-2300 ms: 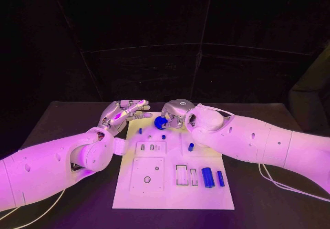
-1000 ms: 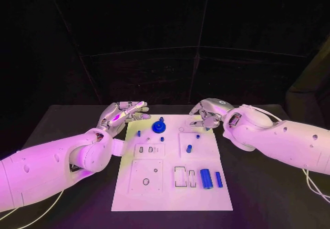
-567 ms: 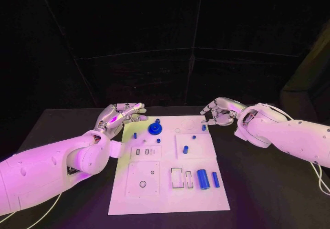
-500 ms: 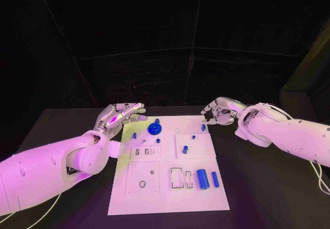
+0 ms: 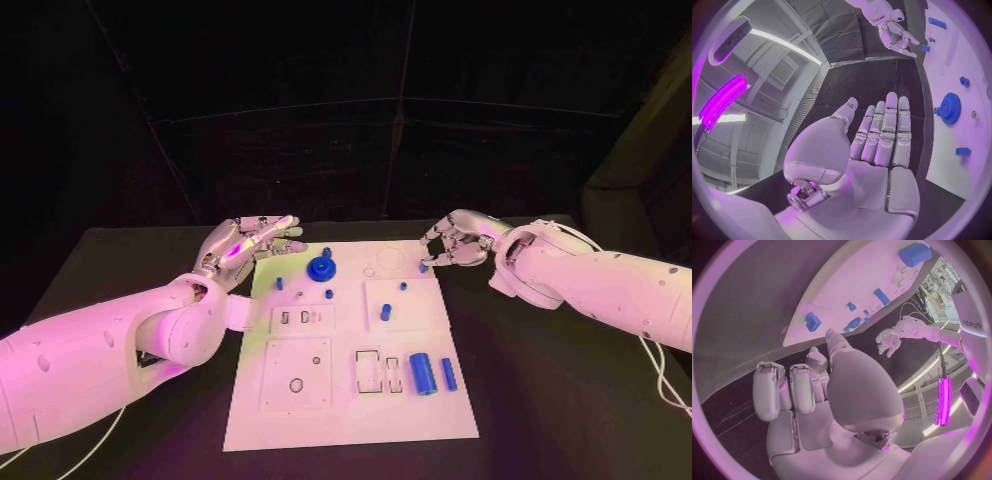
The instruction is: Assemble the parts on the task board
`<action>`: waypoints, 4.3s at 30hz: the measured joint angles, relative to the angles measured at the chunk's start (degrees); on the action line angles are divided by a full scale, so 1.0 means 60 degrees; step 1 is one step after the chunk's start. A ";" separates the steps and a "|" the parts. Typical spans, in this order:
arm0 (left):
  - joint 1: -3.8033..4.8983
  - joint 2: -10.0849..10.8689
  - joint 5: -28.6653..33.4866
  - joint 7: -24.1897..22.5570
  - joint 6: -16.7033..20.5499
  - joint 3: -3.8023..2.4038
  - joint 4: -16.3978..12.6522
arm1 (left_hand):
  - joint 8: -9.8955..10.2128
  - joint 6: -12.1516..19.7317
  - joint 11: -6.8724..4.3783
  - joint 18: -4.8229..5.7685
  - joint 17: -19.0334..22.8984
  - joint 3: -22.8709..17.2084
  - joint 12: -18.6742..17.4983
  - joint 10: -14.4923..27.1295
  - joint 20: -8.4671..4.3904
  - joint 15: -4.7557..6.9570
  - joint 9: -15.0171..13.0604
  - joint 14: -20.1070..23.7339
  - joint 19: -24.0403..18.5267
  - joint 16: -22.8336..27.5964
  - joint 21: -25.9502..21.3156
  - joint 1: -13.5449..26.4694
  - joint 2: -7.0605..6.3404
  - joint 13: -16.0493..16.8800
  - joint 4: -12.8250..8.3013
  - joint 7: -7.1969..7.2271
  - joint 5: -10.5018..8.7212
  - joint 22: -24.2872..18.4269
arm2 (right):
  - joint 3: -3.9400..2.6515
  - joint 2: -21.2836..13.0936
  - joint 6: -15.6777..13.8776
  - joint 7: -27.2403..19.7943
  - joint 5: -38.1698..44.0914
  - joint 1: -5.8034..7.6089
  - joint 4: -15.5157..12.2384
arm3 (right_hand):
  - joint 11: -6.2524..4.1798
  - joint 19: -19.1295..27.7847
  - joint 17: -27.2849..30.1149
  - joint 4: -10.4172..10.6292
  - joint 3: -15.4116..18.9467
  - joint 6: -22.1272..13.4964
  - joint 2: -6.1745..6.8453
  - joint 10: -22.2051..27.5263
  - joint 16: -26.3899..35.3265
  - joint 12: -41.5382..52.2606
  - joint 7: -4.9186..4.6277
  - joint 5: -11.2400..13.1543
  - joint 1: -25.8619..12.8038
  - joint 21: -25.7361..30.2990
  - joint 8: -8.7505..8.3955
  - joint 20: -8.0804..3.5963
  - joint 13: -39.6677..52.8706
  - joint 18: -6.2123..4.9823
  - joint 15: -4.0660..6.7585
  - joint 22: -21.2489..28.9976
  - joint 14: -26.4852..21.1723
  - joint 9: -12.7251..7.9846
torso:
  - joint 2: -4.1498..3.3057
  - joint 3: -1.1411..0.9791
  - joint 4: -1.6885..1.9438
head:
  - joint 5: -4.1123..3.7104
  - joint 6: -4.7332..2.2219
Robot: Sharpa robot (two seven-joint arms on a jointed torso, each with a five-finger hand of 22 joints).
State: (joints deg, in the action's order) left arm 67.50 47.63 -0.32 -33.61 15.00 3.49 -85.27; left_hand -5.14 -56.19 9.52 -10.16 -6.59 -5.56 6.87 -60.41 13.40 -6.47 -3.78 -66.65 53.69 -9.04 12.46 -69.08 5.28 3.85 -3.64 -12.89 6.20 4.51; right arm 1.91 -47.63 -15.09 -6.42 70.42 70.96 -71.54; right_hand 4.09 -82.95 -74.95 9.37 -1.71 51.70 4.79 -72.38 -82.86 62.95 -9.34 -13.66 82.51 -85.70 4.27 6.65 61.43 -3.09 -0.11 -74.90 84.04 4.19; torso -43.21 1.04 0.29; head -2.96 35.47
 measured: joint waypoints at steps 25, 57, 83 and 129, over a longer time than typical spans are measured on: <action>-0.0004 -0.0015 -0.0001 0.0000 -0.0039 0.0003 0.0055 | 0.0000 0.0000 0.0000 0.0000 -0.0009 -0.0053 0.0000 0.0000 -0.0032 0.0000 0.0000 0.0000 0.0033 0.0000 0.0000 0.0000 0.0000 0.0000 -0.0053 0.0000 0.0000 -0.0007 | -0.0001 0.0276 0.0211 0.0078 -0.0062 -0.0273 0.0445 | 0.0000 0.0001 0.0002 -0.0068 -0.0025 0.0000 -0.0086 0.0000 0.0000 -0.0065 0.0000 0.0025 0.0086 0.0000 0.0000 -0.0001 -0.0024 -0.0001 0.0000 -0.0006 0.0000 0.0001 | 0.0015 -0.0001 0.0005 | 0.0021 0.0067; -0.0005 -0.0012 -0.0001 0.0003 -0.0055 0.0004 0.0084 | 0.0000 0.0000 0.0000 0.0001 -0.0007 -0.0053 0.0000 0.0000 -0.0032 -0.0001 0.0000 0.0000 0.0032 -0.0001 0.0000 0.0000 0.0000 0.0000 -0.0053 0.0000 0.0000 -0.0006 | 0.0000 0.0462 0.0284 0.0071 -0.0072 -0.0394 0.0650 | -0.0205 -0.0004 0.0004 -0.0311 -0.0367 0.1296 -0.0746 -0.0204 -0.0037 0.0094 0.0272 0.0249 0.0182 0.0000 0.0516 -0.0143 0.0224 -0.0002 0.0167 -0.0005 0.0011 0.0125 | 0.0015 -0.0013 0.0005 | 0.0039 0.0119; 0.0002 0.0087 -0.0002 0.0013 -0.0106 0.0005 0.0255 | 0.0040 0.0000 0.0000 0.0000 -0.0021 -0.0080 -0.0046 0.0000 -0.0032 -0.0035 0.0000 -0.0034 0.0032 0.0037 -0.0042 0.0000 0.0000 0.0000 -0.0080 0.0000 0.0000 -0.0019 | -0.0018 0.0507 -0.0963 0.1282 -0.0334 -0.0103 -0.1407 | -0.0341 -0.0032 0.0006 -0.0598 -0.1013 0.1462 -0.1050 -0.0342 -0.0036 0.0234 0.0351 0.0742 0.0261 0.0000 0.0671 -0.0312 0.0421 -0.0001 0.0294 -0.0003 -0.0016 0.0124 | 0.0139 0.0067 -0.0012 | 0.0205 0.0092; 0.0124 -0.0096 0.0191 0.0006 -0.0150 0.0004 0.0654 | 0.0039 -0.0036 -0.0001 0.0001 -0.0027 -0.0080 -0.0046 -0.0002 -0.0032 -0.0035 0.0000 -0.0034 0.0032 0.0037 -0.0042 0.0000 0.0000 0.0000 -0.0080 0.0035 0.0000 -0.0025 | 0.0321 0.3550 -0.0034 0.3387 0.2686 -0.0759 -0.1307 | -0.0340 -0.0032 0.0006 -0.0606 -0.1097 0.1450 -0.0987 -0.0340 -0.0035 0.0240 0.0362 0.0781 0.0104 0.0000 0.0646 -0.0311 0.0410 -0.0002 0.0292 -0.0001 -0.0016 0.0114 | 0.0331 0.0250 0.0159 | 0.0881 0.0699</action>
State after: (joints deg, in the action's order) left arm 68.25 47.06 0.82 -33.57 14.11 3.51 -81.34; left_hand -4.91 -56.41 9.51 -10.15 -6.75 -6.04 6.60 -60.42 13.21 -6.68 -3.78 -66.86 53.88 -8.82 12.21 -69.08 5.28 3.85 -4.12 -12.67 6.20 4.36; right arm 3.84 -26.33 -15.29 13.90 86.54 66.40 -79.38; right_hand 2.05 -83.14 -74.91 5.73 -8.30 60.40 -1.13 -74.42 -83.07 64.39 -7.17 -8.98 83.13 -85.70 8.15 4.79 63.89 -3.10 1.65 -74.91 83.94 4.88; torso -41.22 2.54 1.24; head 2.33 39.66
